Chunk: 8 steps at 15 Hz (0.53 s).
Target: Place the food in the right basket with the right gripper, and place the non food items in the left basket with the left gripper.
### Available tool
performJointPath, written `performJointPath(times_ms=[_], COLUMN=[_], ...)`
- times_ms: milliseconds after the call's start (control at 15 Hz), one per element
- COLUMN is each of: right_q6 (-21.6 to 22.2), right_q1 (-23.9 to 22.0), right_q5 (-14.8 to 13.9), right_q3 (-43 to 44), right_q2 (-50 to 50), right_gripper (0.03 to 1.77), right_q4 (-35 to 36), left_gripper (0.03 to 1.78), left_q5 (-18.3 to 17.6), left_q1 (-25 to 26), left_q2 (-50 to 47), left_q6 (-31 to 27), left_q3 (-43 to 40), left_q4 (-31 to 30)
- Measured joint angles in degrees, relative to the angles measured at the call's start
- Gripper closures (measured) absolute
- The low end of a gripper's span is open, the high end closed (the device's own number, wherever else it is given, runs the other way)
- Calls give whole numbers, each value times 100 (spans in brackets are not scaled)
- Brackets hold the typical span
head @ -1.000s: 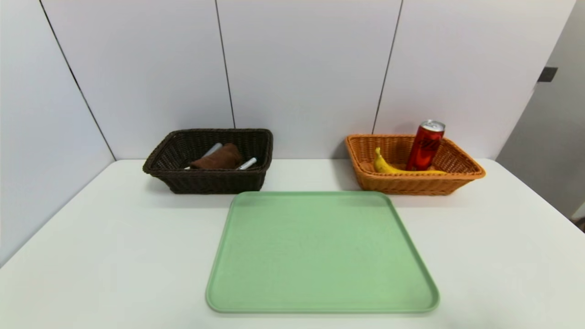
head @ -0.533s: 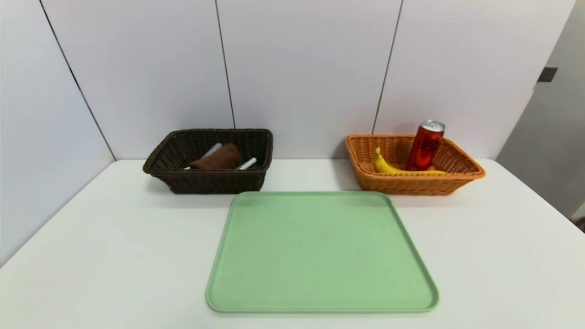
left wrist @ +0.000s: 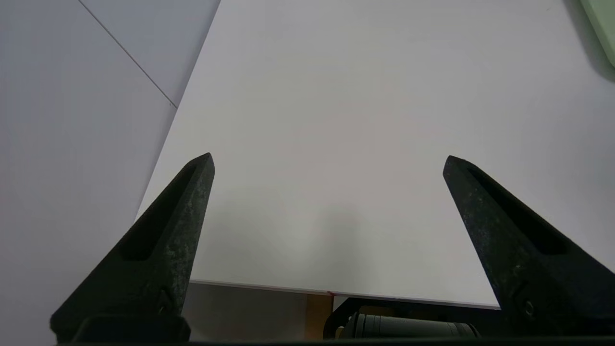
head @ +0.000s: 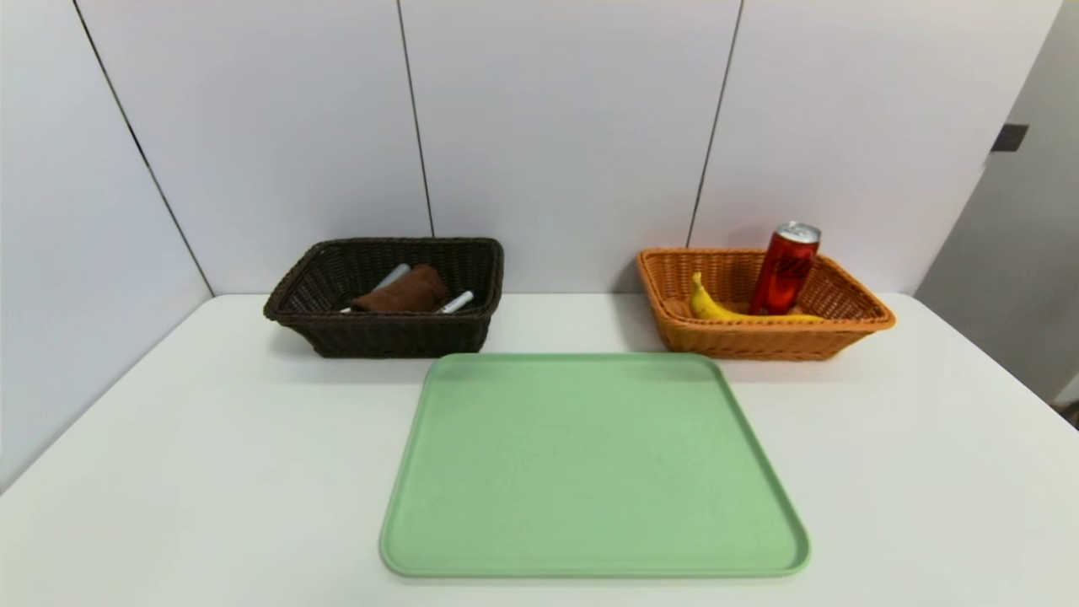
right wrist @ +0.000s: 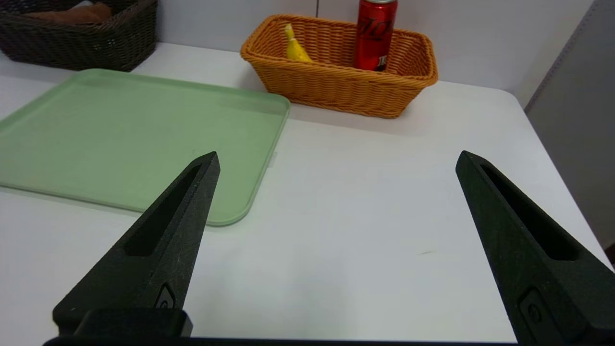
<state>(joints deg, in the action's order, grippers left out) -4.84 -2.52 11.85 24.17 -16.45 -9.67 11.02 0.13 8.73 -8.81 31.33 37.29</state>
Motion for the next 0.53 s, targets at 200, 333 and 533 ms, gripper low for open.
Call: performJointPath(times_ms=[200,333,533], right_q6=[60,127,221], right_q1=[16,21,21], right_q5=[39,28,-63], right_q3=[-382,-690,-1374], right_q2=[190,239,267], right_gripper=[11,11,11], right_q4=[140,650,1920], left_gripper=[12,12,12], left_q5=[0,-17,-9], left_q1=[-6,-13,-16], left_q2=[-272,-492,-766], left_q6=[28,-6,-13], left_q3=[-385,-772,-1259], left_q4=[-168,-516,-1067])
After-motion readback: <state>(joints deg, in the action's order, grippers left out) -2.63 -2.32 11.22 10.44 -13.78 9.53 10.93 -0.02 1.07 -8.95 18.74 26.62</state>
